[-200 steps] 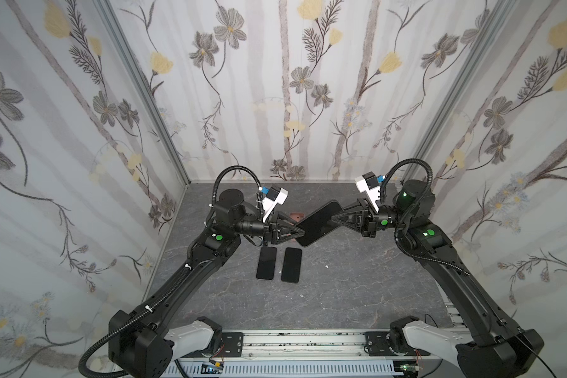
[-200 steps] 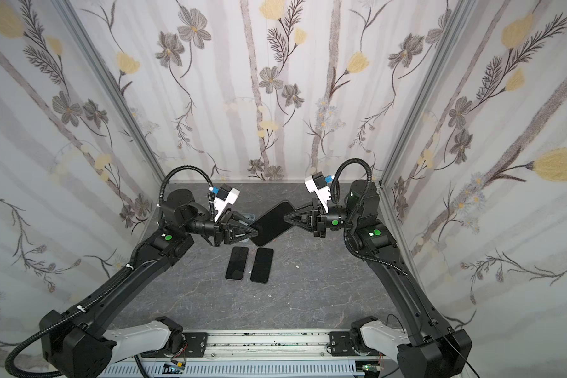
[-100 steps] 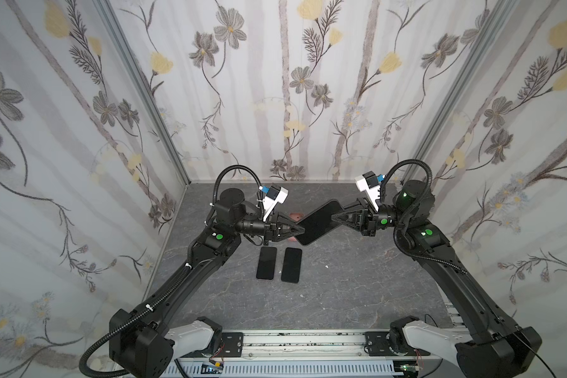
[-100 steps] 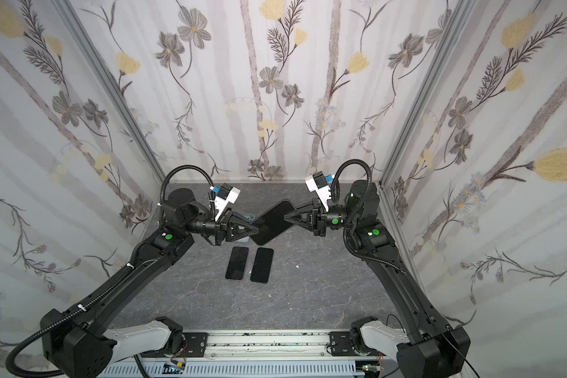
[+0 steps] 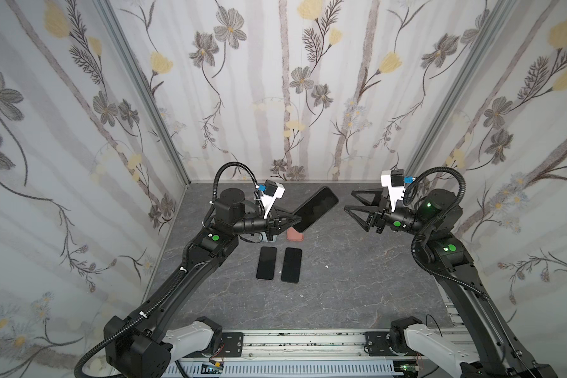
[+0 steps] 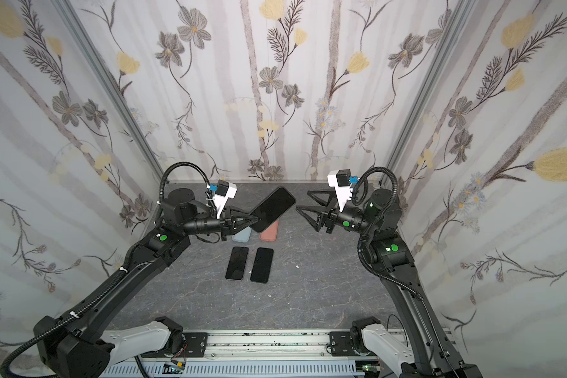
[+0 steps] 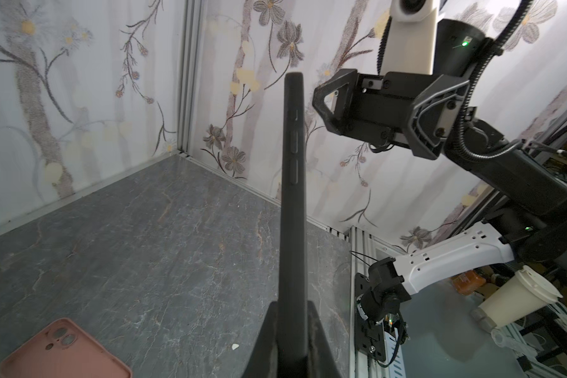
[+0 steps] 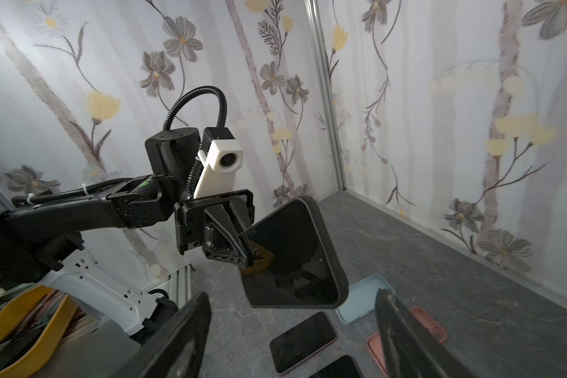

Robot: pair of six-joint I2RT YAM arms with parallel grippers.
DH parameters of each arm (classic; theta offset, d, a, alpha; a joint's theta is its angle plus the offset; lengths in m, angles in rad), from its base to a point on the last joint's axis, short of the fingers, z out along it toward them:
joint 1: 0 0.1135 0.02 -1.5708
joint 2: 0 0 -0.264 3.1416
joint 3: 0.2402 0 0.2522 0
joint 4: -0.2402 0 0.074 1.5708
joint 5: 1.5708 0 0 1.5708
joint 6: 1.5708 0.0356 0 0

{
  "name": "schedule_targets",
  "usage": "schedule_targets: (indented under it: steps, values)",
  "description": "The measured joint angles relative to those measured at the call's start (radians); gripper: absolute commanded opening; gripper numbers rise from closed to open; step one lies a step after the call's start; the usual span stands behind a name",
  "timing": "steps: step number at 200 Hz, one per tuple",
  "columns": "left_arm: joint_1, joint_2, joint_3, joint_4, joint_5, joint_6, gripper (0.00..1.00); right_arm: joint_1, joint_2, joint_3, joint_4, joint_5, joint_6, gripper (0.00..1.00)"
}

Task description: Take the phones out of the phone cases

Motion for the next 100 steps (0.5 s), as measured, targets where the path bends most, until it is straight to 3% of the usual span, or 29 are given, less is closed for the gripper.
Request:
schedule_targets:
  steps: [13,25,45,100]
  values:
    - [-0.002,-0.001,0.002,-0.01,-0.03,0.029,0.0,0.0,-0.018,-0.001,-0.005,0.082,-0.028,0.72]
    - [-0.002,0.0,0.003,-0.02,-0.052,0.051,0.0,0.0,-0.02,0.003,-0.014,0.143,-0.056,0.85]
    - [-0.003,0.006,0.002,-0.024,-0.076,0.082,0.0,-0.001,-0.003,0.035,-0.078,0.211,-0.101,0.85]
    - [-0.008,-0.003,-0.026,-0.037,-0.121,0.143,0.0,-0.001,0.053,0.087,-0.18,0.105,-0.164,0.8]
